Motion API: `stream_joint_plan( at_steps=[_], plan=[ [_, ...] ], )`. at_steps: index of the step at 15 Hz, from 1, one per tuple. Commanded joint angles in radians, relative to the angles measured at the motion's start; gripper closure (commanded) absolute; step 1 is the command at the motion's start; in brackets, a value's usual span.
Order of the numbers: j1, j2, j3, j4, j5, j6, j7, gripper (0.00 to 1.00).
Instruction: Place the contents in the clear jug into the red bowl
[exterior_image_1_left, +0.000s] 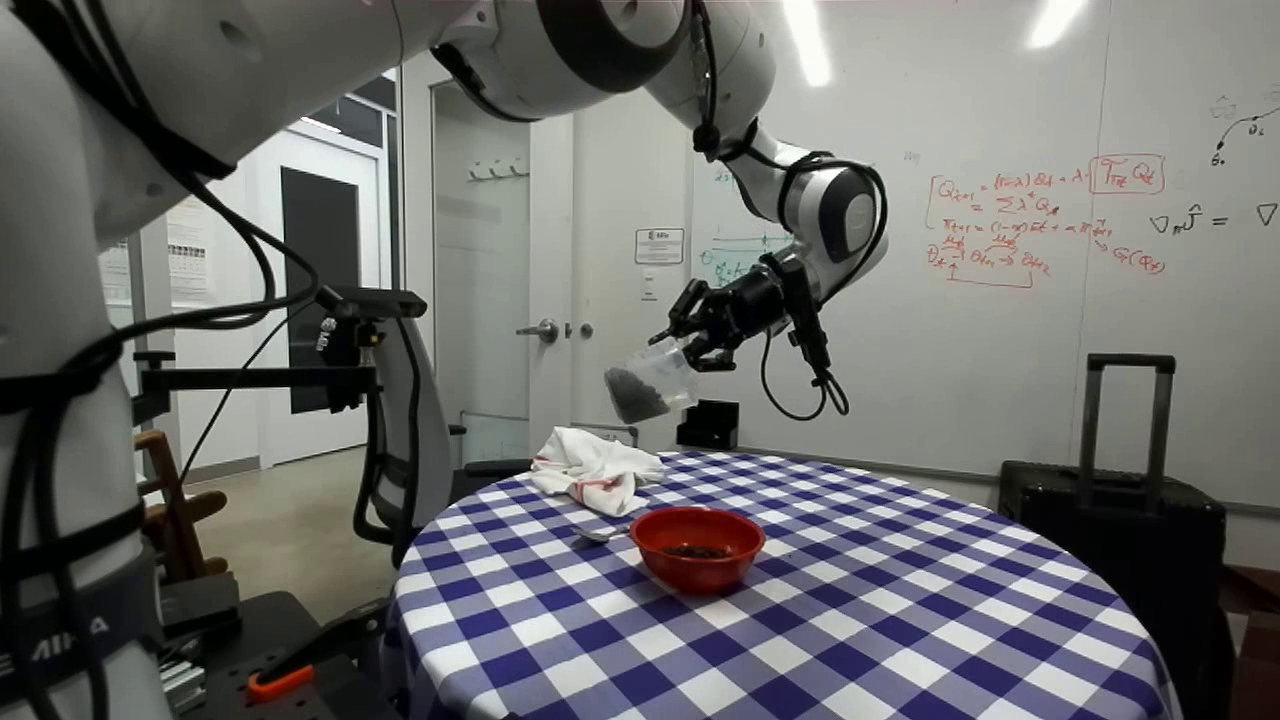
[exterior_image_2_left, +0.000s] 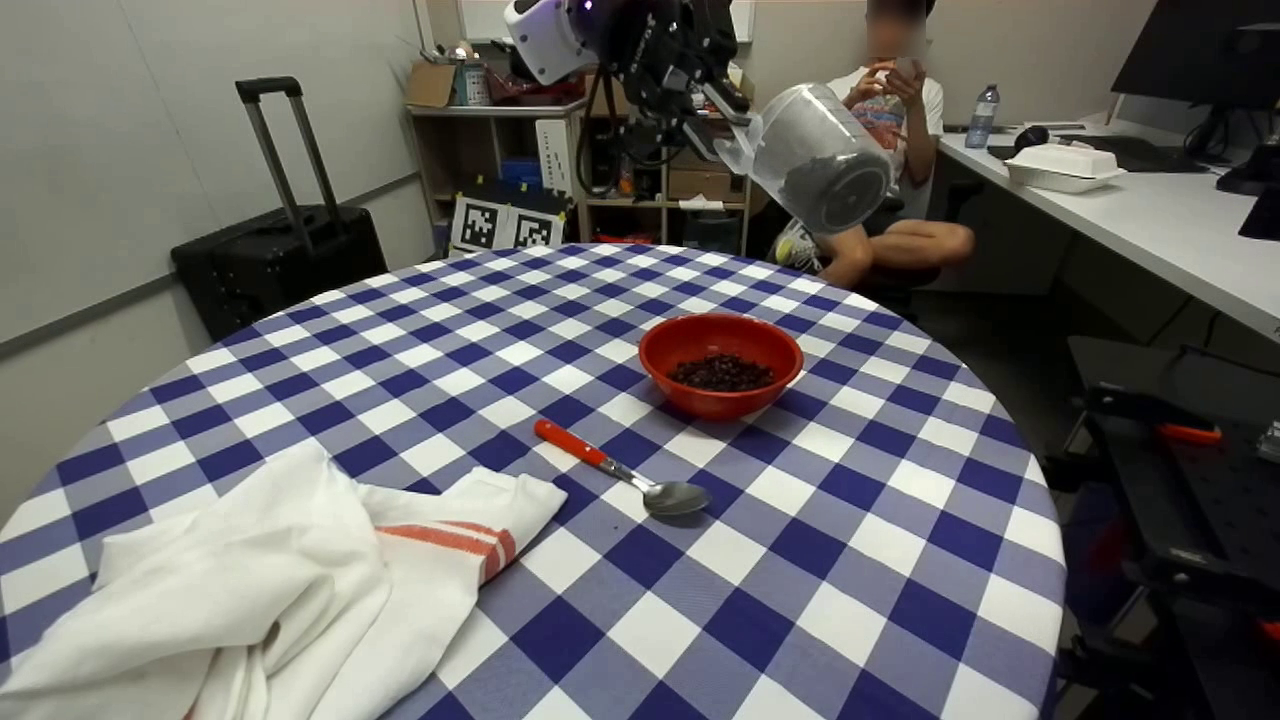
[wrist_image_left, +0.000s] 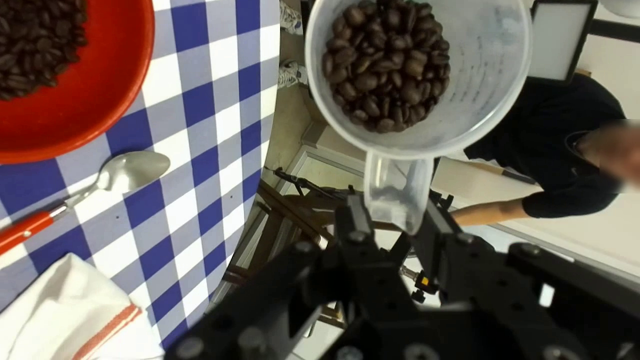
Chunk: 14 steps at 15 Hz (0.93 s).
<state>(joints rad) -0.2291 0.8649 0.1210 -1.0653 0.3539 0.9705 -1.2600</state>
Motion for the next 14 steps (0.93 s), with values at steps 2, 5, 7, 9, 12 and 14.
stream_joint_plan(
  at_steps=[2,5,7,9,12,14],
  plan=[
    [-0.064,0.008,-0.008,0.001,0.167,0.020,0.110,0.94],
    [-0.094,0.000,-0.013,-0.031,0.242,0.081,0.143,0.94],
    [-0.099,-0.003,-0.021,-0.054,0.263,0.135,0.152,0.94],
    [-0.100,0.001,-0.025,-0.070,0.267,0.173,0.149,0.94],
    [-0.096,0.021,-0.021,-0.071,0.235,0.154,0.115,0.94],
    [-0.100,0.045,-0.013,-0.058,0.229,0.116,0.093,0.94]
  ],
)
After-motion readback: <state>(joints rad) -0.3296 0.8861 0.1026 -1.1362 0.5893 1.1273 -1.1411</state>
